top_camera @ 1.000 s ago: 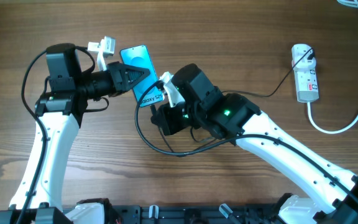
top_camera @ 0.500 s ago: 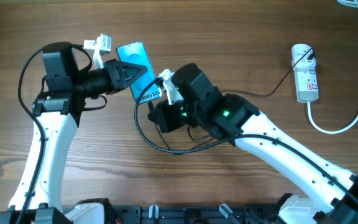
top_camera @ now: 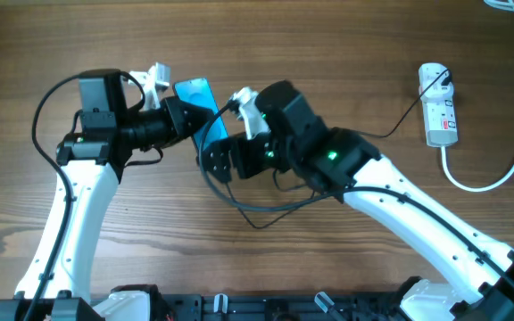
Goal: Plug charger to phone and switch on socket
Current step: 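Lay the phone flat on the table and release both grippers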
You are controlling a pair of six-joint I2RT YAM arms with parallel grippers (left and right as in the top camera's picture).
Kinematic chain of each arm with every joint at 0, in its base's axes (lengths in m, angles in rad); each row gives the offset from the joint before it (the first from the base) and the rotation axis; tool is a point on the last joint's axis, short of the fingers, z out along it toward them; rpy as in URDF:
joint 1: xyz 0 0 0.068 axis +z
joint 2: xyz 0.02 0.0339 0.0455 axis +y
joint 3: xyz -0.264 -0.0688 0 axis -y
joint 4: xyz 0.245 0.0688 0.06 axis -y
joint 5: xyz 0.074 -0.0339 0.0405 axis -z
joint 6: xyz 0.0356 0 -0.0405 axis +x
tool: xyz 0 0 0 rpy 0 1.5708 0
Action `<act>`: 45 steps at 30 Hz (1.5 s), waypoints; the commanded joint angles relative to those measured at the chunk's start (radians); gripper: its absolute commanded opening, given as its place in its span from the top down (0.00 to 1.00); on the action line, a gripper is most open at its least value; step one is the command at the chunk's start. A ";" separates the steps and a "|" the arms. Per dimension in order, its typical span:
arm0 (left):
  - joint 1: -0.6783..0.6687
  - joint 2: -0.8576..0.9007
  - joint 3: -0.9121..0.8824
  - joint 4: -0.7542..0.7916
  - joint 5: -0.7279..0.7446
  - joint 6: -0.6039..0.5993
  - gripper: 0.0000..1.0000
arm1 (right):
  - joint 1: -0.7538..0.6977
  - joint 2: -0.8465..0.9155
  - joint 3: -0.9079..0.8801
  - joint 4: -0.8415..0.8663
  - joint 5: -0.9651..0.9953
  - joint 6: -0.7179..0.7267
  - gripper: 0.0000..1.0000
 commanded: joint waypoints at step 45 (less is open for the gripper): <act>-0.315 0.483 -0.005 0.070 -0.621 -0.001 0.61 | -0.234 0.159 0.030 -0.335 0.591 0.015 0.00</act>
